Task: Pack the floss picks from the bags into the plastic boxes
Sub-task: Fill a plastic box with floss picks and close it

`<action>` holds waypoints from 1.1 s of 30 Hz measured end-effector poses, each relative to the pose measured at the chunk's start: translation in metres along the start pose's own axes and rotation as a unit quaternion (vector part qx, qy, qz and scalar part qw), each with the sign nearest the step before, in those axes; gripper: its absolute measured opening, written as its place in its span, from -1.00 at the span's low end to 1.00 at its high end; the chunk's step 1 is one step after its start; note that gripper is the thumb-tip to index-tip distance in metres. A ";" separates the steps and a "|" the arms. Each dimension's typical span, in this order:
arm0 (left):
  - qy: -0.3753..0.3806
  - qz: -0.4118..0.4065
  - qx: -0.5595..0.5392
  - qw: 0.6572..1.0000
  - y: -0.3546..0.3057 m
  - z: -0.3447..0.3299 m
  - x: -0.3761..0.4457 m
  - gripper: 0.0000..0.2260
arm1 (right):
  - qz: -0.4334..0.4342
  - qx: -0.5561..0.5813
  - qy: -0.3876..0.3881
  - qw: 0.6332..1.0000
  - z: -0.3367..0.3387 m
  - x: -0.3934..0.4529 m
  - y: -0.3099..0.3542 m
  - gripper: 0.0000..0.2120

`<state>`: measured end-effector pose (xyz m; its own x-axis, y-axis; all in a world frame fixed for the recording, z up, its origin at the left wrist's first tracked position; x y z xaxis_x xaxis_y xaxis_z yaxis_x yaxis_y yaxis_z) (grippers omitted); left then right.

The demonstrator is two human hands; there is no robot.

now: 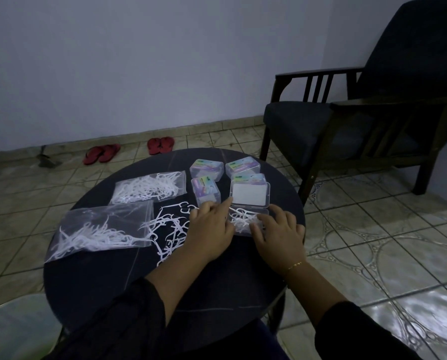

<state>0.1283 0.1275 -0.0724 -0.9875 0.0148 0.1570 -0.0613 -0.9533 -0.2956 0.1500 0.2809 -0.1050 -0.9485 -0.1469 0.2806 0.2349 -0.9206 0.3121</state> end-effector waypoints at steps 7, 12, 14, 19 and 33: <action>-0.014 -0.037 0.029 0.999 -0.004 -0.008 -0.002 -0.54 | 0.006 -0.002 -0.008 1.000 0.000 0.000 0.001 -0.60; -0.026 -0.062 0.094 0.993 0.001 -0.012 -0.003 -0.61 | 0.007 -0.017 0.007 1.000 0.002 -0.001 0.002 -0.64; -0.022 -0.053 0.106 0.993 0.003 -0.011 -0.003 -0.61 | 0.002 -0.017 0.014 1.000 0.002 -0.001 0.002 -0.63; -0.024 -0.045 0.122 0.991 0.004 -0.009 -0.003 -0.57 | -0.018 -0.010 0.018 1.000 0.001 0.000 0.002 -0.54; 0.007 -0.049 0.112 0.993 0.008 -0.019 -0.008 -0.49 | -0.008 -0.027 0.000 1.000 0.001 -0.002 0.003 -0.55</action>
<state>0.1327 0.1249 -0.0937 -0.9804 0.1127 0.1616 -0.1242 -0.9902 -0.0632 0.1528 0.2793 -0.1036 -0.9521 -0.1324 0.2757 0.2080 -0.9412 0.2663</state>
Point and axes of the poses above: each hand's wrist, its own x-axis towards the middle knuckle, its own z-axis out of the back of the hand, y = z × x, the point moved 3 cm from there along x, towards the middle knuckle, and after that the axes turned 15 degrees about z, right-handed, at the moved point
